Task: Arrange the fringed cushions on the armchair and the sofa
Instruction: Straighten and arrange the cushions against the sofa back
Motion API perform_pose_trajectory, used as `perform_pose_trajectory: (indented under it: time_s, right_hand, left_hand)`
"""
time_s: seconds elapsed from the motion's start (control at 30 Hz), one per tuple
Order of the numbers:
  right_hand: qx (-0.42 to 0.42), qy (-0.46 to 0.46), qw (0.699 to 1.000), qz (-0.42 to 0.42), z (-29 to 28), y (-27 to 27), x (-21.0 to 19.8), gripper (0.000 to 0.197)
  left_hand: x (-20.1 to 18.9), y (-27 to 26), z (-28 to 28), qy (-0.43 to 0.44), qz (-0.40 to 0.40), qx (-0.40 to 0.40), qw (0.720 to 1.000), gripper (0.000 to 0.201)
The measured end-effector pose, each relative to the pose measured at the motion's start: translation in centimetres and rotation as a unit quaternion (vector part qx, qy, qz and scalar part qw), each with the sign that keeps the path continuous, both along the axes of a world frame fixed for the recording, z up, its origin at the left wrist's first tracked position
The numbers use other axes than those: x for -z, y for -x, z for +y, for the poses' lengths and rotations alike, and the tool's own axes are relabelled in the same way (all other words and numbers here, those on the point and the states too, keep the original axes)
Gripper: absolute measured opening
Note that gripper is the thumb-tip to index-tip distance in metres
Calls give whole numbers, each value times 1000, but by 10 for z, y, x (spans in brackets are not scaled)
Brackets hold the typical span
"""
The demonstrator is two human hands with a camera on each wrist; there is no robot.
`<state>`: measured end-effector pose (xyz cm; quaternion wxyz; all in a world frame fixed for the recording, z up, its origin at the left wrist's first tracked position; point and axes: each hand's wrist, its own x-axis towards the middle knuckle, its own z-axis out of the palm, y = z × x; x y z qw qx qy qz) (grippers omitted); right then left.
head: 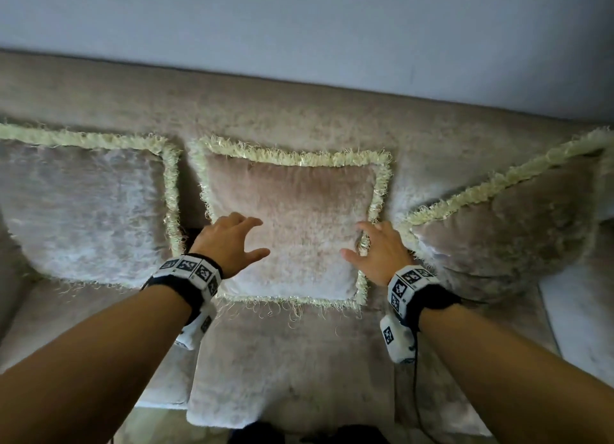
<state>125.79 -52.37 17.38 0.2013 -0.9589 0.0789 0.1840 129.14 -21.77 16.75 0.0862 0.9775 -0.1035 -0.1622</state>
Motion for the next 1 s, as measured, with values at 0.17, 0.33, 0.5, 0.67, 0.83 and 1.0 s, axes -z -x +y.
perform_pose_trajectory:
  time_s: [0.17, 0.33, 0.5, 0.67, 0.83, 1.0]
  right_hand:
    - [32, -20, 999, 35, 25, -14, 45, 74]
    - [75, -51, 996, -19, 27, -36, 92, 86]
    - [117, -43, 991, -53, 14, -60, 152, 103]
    - [127, -45, 989, -63, 8, -70, 206, 129]
    - [140, -127, 979, -78, 9, -86, 231, 129]
    - [130, -190, 969, -89, 8, -91, 235, 129]
  left_hand:
    - [55, -36, 31, 44, 24, -17, 999, 72]
    - [108, -58, 54, 104, 0, -64, 992, 83]
    - [169, -69, 63, 150, -13, -180, 972, 103]
    - [227, -84, 52, 227, 0, -229, 946, 134]
    - [245, -91, 42, 340, -20, -238, 910, 142]
    - [251, -95, 43, 361, -26, -209, 908, 138]
